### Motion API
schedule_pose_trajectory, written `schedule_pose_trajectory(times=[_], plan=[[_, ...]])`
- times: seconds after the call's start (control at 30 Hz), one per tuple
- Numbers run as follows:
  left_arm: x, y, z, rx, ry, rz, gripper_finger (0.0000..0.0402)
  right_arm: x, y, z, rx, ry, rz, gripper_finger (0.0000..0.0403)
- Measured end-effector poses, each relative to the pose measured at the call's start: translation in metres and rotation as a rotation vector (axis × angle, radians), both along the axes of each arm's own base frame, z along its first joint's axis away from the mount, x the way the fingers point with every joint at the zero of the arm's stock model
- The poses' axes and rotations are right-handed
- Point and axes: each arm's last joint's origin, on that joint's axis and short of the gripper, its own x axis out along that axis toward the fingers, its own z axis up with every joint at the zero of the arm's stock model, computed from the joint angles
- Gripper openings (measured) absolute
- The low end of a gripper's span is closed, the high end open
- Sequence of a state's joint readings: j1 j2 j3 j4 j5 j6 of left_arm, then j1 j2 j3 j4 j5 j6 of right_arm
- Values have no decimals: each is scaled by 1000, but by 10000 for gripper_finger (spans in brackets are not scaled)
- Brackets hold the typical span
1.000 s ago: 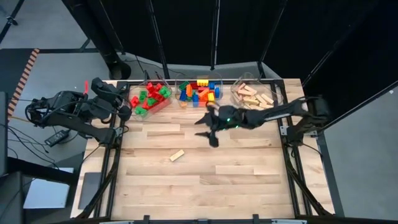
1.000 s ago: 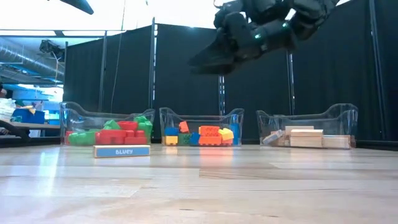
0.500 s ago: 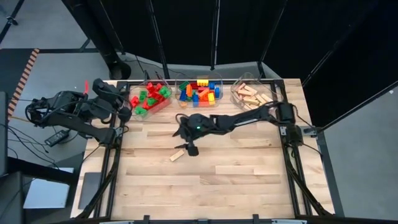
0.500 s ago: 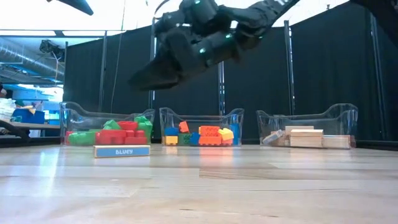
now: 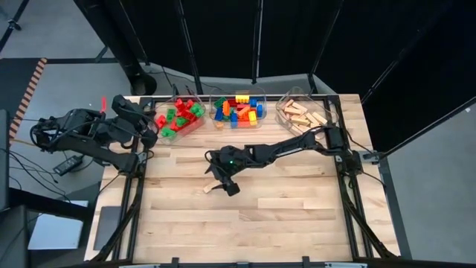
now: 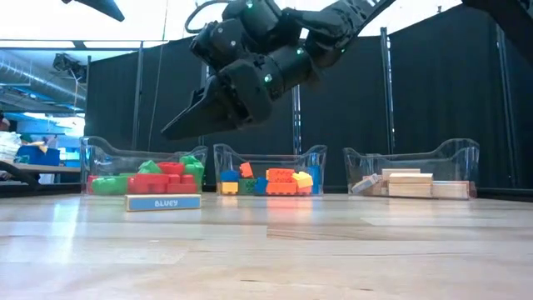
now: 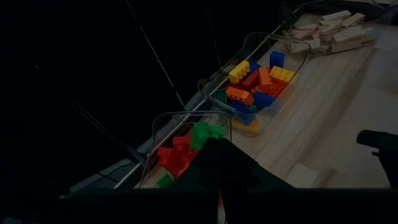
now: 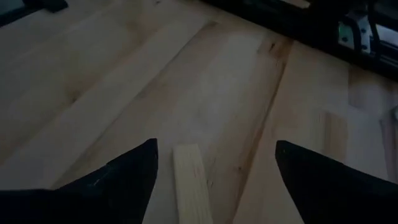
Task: Sort blocks by size
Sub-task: Put the brown wooden block into the right transparent bin
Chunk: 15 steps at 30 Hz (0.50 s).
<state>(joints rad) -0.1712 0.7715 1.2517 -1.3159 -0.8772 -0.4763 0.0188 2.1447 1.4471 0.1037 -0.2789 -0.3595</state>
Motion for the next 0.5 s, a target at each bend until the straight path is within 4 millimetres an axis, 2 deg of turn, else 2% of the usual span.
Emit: schedule_pose_trajectory(times=[0.33,0.5], plan=[[0,0,0,0,0,0,4,11,3,-54,23,46,-10,320],[0,0,0,1,0,0,4,15,3,-78,116,95,-60,313]])
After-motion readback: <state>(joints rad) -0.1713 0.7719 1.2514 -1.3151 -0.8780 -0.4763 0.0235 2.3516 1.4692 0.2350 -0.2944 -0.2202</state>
